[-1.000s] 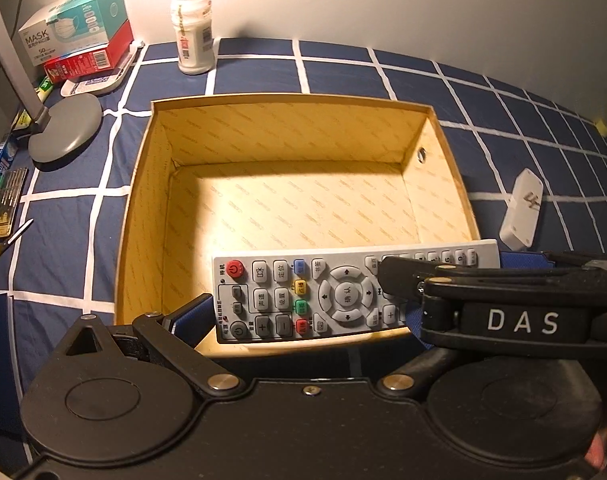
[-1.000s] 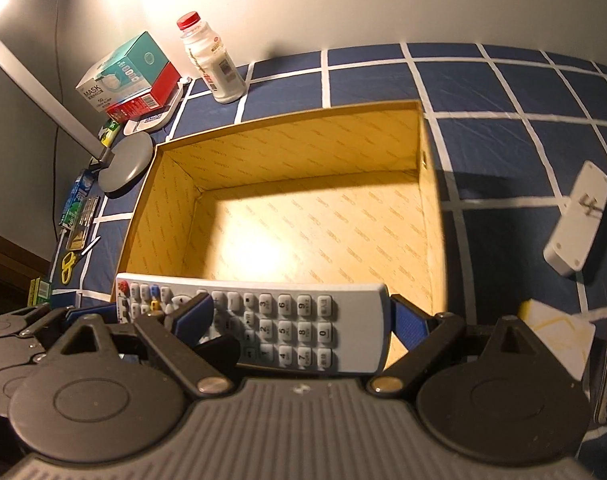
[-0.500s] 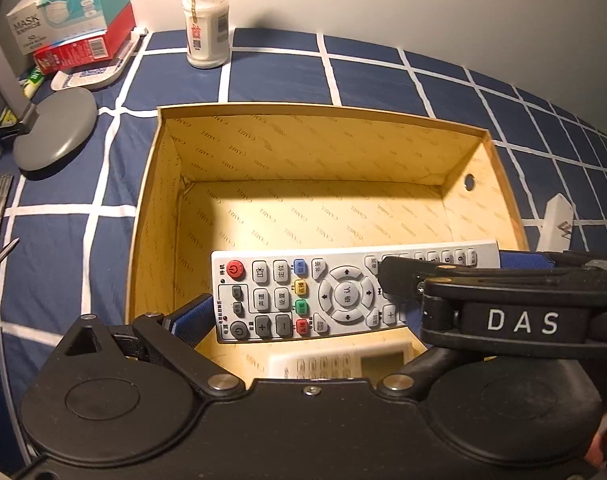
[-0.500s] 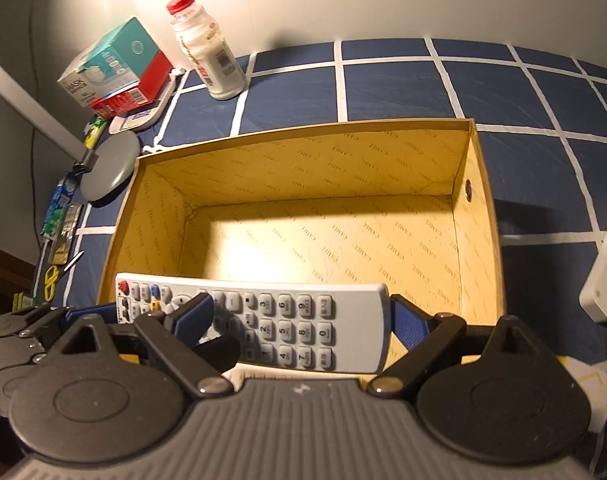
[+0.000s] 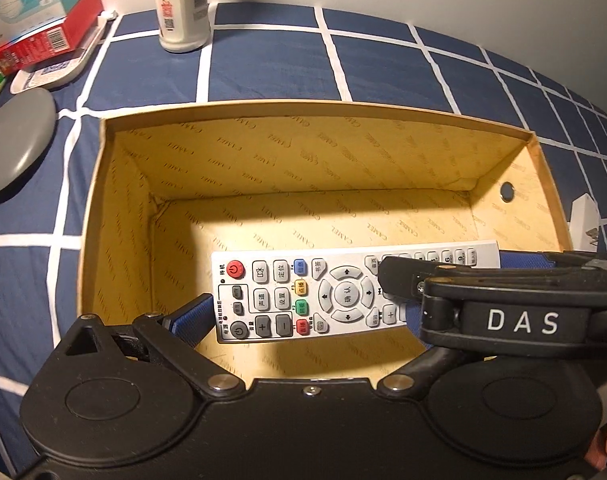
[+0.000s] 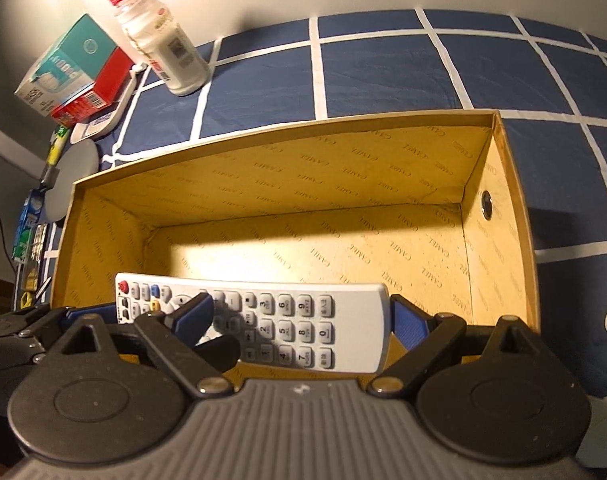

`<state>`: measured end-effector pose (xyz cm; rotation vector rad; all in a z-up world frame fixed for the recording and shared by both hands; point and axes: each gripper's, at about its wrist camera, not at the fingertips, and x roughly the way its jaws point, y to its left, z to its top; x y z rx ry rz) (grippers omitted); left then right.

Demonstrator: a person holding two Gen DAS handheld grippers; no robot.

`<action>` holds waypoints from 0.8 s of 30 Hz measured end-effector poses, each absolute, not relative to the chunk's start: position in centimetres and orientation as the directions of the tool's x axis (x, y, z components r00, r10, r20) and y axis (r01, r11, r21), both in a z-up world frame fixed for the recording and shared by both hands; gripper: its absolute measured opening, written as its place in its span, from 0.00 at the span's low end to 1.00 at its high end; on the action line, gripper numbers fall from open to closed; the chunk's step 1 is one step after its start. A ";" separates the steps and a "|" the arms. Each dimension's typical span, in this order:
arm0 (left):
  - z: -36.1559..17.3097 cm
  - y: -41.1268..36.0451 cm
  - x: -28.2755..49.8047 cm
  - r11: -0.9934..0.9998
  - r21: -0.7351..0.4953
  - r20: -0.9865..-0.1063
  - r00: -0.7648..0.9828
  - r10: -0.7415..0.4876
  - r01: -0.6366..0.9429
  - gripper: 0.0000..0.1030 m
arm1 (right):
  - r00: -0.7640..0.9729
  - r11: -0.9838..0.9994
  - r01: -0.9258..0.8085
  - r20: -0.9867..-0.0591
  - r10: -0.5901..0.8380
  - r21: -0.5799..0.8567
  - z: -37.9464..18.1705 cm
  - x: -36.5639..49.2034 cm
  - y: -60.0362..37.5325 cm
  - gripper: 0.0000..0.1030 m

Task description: Organize objects

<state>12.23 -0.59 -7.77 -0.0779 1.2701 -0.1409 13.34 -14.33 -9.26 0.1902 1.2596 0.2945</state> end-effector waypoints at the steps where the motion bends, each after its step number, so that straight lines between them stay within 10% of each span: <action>1: -8.0 -0.6 12.6 0.989 -0.136 -0.947 0.286 -0.148 0.064 0.97 | 0.274 0.947 -0.111 -0.907 0.321 0.302 -9.5 13.6 -14.4 0.90; 24: -12.0 0.0 17.7 0.990 -0.135 -0.950 0.280 -0.141 0.042 0.97 | 0.266 0.944 -0.123 -0.906 0.328 0.306 -13.4 19.0 -13.7 0.90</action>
